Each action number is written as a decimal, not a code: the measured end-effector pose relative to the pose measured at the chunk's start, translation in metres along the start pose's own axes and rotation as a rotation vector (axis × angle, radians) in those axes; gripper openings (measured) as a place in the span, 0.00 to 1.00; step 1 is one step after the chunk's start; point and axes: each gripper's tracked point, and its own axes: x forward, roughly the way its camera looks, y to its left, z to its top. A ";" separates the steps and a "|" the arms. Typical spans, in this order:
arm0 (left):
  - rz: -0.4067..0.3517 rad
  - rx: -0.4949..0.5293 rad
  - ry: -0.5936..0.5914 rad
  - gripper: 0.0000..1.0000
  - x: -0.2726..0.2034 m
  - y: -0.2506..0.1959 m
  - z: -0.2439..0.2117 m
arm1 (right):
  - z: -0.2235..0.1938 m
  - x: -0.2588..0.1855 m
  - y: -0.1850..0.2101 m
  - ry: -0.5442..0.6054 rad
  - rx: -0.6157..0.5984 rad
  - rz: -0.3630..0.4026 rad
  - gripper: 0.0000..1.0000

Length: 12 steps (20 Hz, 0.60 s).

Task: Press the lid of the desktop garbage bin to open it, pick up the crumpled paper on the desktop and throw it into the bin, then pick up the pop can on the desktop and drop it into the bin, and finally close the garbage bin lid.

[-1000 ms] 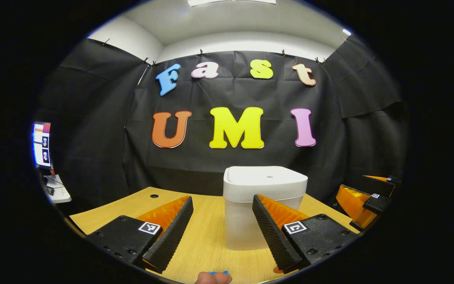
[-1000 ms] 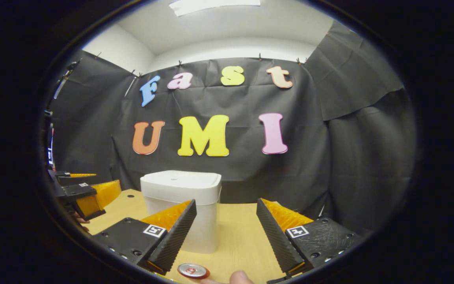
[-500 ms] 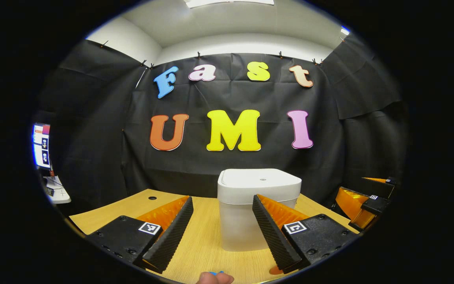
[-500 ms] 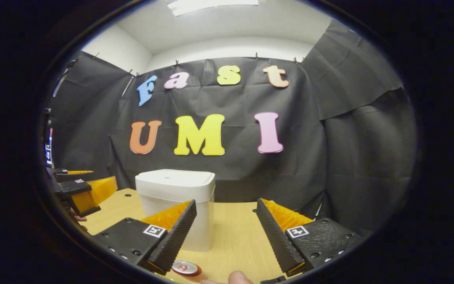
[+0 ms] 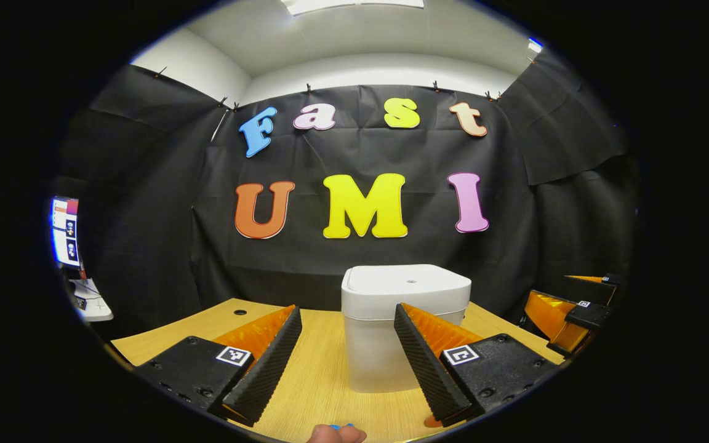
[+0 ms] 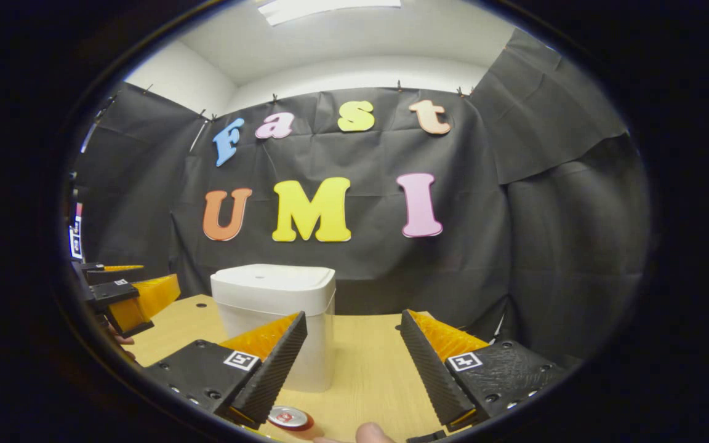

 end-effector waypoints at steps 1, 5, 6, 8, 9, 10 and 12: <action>0.000 0.001 -0.001 0.97 0.000 0.001 0.000 | 0.002 0.003 0.005 0.001 0.002 0.016 0.97; 0.011 -0.003 0.003 0.97 -0.002 0.009 -0.003 | 0.012 0.017 0.025 0.018 0.009 0.087 0.95; 0.015 -0.004 0.003 0.97 -0.004 0.013 -0.006 | 0.014 0.022 0.029 0.020 0.010 0.102 0.95; 0.023 -0.008 0.004 0.97 -0.006 0.020 -0.008 | 0.020 0.039 0.037 0.032 0.013 0.118 0.95; 0.030 -0.008 0.005 0.97 -0.008 0.024 -0.008 | 0.025 0.049 0.042 0.041 0.012 0.124 0.95; 0.033 -0.009 0.005 0.97 -0.009 0.027 -0.008 | 0.029 0.057 0.047 0.043 0.011 0.128 0.95; 0.034 -0.011 0.005 0.97 -0.011 0.030 -0.009 | 0.044 0.077 0.057 0.046 0.009 0.133 0.97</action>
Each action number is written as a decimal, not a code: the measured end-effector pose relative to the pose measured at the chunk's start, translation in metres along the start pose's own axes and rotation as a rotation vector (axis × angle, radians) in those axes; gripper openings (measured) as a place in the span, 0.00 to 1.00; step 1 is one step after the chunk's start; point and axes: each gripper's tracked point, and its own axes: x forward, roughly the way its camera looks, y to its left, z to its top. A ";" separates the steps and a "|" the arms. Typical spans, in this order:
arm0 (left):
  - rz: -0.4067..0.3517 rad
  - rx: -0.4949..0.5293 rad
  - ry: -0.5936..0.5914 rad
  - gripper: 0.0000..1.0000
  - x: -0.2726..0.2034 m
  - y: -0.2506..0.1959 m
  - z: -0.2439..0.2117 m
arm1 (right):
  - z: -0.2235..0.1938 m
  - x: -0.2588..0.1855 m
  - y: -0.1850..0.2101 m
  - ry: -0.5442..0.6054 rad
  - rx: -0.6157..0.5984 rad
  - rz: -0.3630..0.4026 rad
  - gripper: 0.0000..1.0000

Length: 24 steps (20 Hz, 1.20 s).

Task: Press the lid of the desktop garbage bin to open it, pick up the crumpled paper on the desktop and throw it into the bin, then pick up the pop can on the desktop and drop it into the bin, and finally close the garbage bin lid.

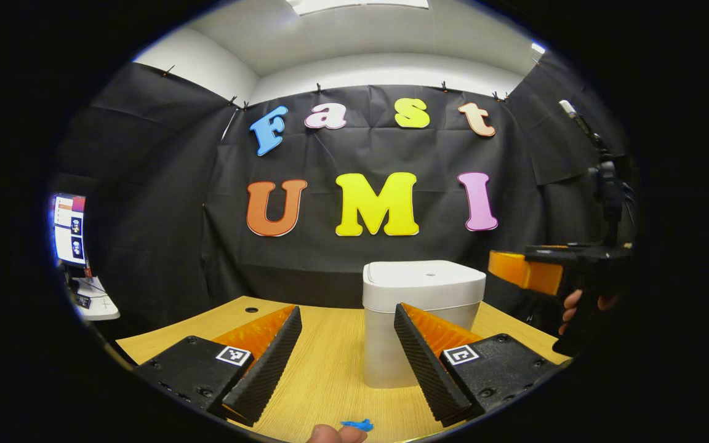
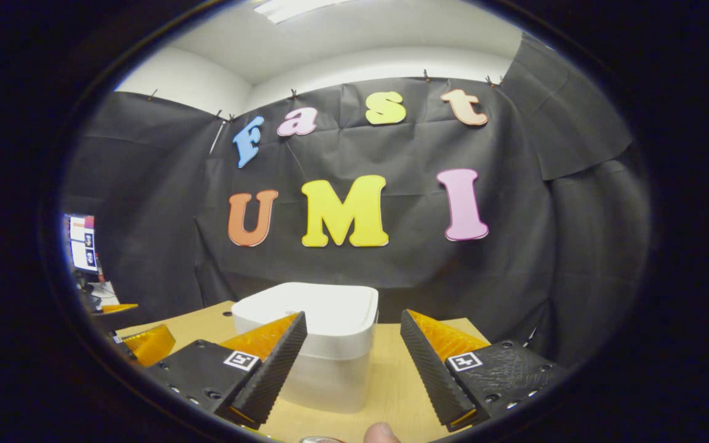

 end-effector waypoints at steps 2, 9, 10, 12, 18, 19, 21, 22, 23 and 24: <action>0.002 0.003 -0.002 0.97 -0.001 0.004 0.000 | 0.004 0.018 0.010 0.012 -0.002 0.014 0.95; 0.028 -0.002 0.007 0.97 -0.002 0.024 -0.008 | -0.008 0.059 0.038 0.081 -0.034 0.038 0.41; 0.030 -0.006 0.011 0.97 -0.002 0.025 -0.010 | -0.009 0.060 0.043 0.087 -0.032 0.049 0.28; 0.030 -0.016 0.015 0.97 -0.002 0.028 -0.013 | -0.014 0.063 0.048 0.110 -0.031 0.067 0.00; 0.025 -0.017 0.019 0.97 -0.002 0.028 -0.017 | -0.029 0.070 0.062 0.156 -0.053 0.105 0.00; 0.028 -0.016 0.022 0.97 -0.002 0.029 -0.018 | -0.028 0.071 0.061 0.160 -0.052 0.101 0.00; 0.041 -0.009 0.021 0.97 -0.001 0.033 -0.018 | -0.040 0.070 0.062 0.177 -0.061 0.105 0.00; 0.043 -0.011 0.021 0.97 0.000 0.033 -0.019 | -0.042 0.069 0.060 0.168 -0.094 0.106 0.01; 0.040 -0.015 0.020 0.97 0.000 0.031 -0.020 | -0.041 0.069 0.060 0.171 -0.112 0.103 0.01; 0.035 -0.020 0.021 0.97 0.000 0.028 -0.019 | -0.042 0.071 0.060 0.180 -0.104 0.101 0.01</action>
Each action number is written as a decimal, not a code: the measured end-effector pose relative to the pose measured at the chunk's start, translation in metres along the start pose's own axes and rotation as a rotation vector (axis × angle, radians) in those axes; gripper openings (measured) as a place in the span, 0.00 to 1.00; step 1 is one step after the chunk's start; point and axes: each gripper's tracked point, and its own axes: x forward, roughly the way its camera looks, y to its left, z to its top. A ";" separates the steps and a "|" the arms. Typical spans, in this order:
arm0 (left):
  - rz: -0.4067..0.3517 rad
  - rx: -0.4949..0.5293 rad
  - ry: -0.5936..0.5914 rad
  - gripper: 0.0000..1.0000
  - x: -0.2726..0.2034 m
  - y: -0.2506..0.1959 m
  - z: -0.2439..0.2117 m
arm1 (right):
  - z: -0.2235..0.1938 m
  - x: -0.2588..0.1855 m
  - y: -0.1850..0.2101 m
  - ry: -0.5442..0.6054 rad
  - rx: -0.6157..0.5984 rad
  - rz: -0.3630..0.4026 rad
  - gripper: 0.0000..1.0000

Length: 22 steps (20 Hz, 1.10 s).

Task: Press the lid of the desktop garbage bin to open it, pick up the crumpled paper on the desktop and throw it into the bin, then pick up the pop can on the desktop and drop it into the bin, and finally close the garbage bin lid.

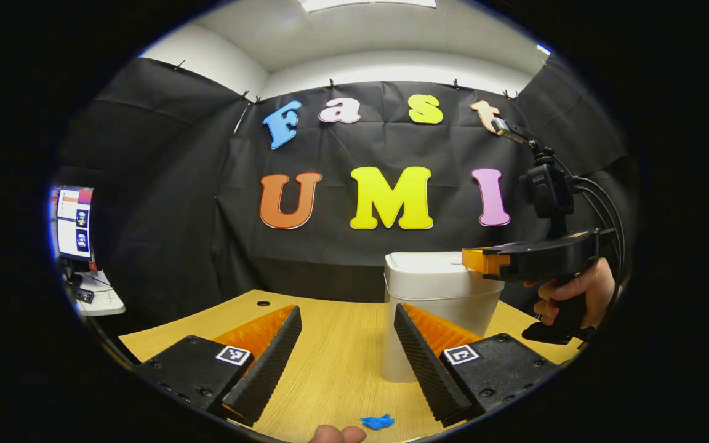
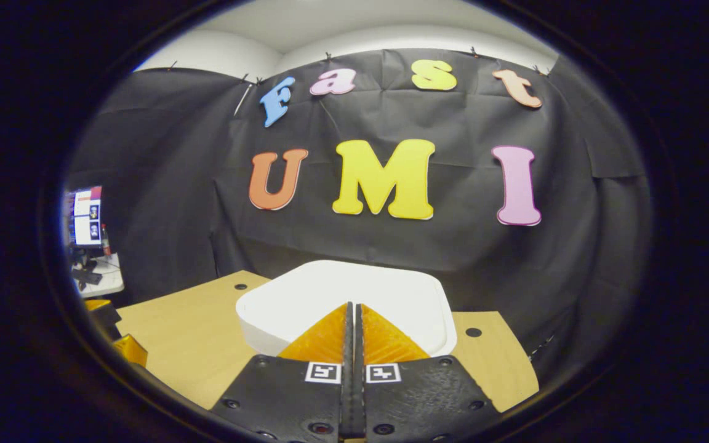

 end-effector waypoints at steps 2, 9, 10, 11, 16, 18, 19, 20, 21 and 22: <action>-0.011 -0.002 -0.002 0.98 -0.003 -0.005 0.000 | 0.006 -0.002 -0.002 -0.032 0.055 0.020 0.01; -0.031 0.019 0.002 0.98 -0.005 -0.018 -0.004 | 0.015 -0.033 -0.023 -0.134 0.207 0.024 0.69; -0.034 0.020 -0.003 0.97 -0.005 -0.021 -0.002 | 0.017 -0.039 -0.027 -0.150 0.194 0.011 0.75; -0.037 0.023 -0.006 0.97 -0.006 -0.023 -0.001 | 0.018 -0.044 -0.032 -0.165 0.174 -0.009 0.89; -0.048 0.042 -0.013 0.97 -0.007 -0.032 0.001 | 0.030 -0.068 -0.035 -0.240 0.102 -0.030 0.95; -0.052 0.041 -0.007 0.97 -0.006 -0.035 -0.001 | 0.029 -0.076 -0.033 -0.259 0.087 -0.027 0.95; -0.054 0.043 -0.005 0.97 -0.007 -0.036 -0.002 | 0.028 -0.080 -0.031 -0.265 0.080 -0.027 0.95; -0.056 0.046 -0.005 0.97 -0.007 -0.035 -0.002 | 0.027 -0.084 -0.032 -0.270 0.076 -0.029 0.95; -0.058 0.048 -0.004 0.97 -0.008 -0.036 -0.003 | 0.027 -0.089 -0.032 -0.278 0.074 -0.030 0.93; -0.058 0.051 -0.001 0.97 -0.009 -0.037 -0.005 | 0.025 -0.094 -0.031 -0.286 0.072 -0.030 0.93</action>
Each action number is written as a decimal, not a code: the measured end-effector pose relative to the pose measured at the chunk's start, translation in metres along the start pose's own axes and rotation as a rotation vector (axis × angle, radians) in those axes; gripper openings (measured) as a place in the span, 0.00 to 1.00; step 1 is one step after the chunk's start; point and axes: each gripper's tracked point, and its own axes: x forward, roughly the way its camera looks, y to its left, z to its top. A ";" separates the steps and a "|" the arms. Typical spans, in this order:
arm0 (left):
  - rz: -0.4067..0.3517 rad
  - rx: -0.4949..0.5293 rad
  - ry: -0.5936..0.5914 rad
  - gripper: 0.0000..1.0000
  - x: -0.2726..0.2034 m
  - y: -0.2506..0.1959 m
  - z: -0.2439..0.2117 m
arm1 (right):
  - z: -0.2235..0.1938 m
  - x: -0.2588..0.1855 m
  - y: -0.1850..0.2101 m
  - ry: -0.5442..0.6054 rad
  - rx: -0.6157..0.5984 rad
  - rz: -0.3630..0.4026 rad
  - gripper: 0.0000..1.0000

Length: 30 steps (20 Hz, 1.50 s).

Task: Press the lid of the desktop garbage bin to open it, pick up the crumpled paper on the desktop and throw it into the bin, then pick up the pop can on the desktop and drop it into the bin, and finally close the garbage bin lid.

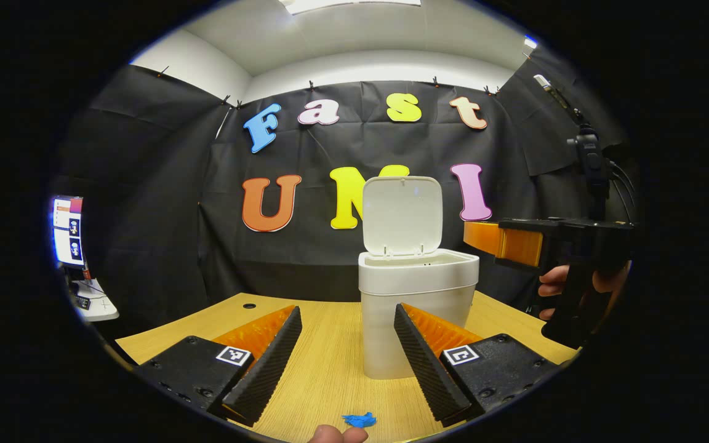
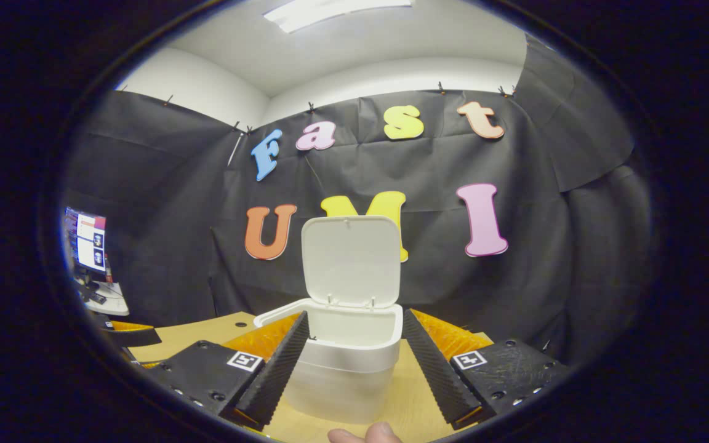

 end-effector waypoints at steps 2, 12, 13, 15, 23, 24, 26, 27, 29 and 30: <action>-0.005 0.001 0.001 0.97 0.000 -0.002 -0.002 | 0.000 -0.010 -0.001 -0.015 0.001 -0.003 0.96; -0.049 -0.022 0.187 0.98 -0.006 -0.007 -0.090 | -0.041 -0.052 -0.014 0.021 0.000 0.035 0.96; -0.054 -0.019 0.210 0.98 -0.008 -0.009 -0.100 | -0.047 -0.054 -0.015 0.033 0.005 0.040 0.96; -0.058 -0.007 0.255 0.98 -0.014 -0.009 -0.121 | -0.057 -0.058 -0.021 0.049 0.017 0.035 0.96; -0.100 -0.003 0.399 0.98 -0.029 -0.023 -0.188 | -0.106 -0.074 -0.043 0.116 0.071 0.000 0.96; -0.105 -0.002 0.420 0.98 -0.031 -0.025 -0.198 | -0.111 -0.077 -0.045 0.120 0.082 -0.005 0.96; -0.108 -0.010 0.473 0.98 -0.034 -0.027 -0.220 | -0.119 -0.084 -0.051 0.128 0.087 -0.023 0.96; -0.110 -0.013 0.486 0.99 -0.034 -0.029 -0.226 | -0.124 -0.085 -0.055 0.132 0.079 -0.035 0.96; -0.099 -0.014 0.509 0.98 -0.032 -0.026 -0.235 | -0.132 -0.090 -0.059 0.142 0.059 -0.056 0.93; -0.095 -0.017 0.515 0.98 -0.032 -0.024 -0.237 | -0.137 -0.092 -0.059 0.148 0.053 -0.059 0.92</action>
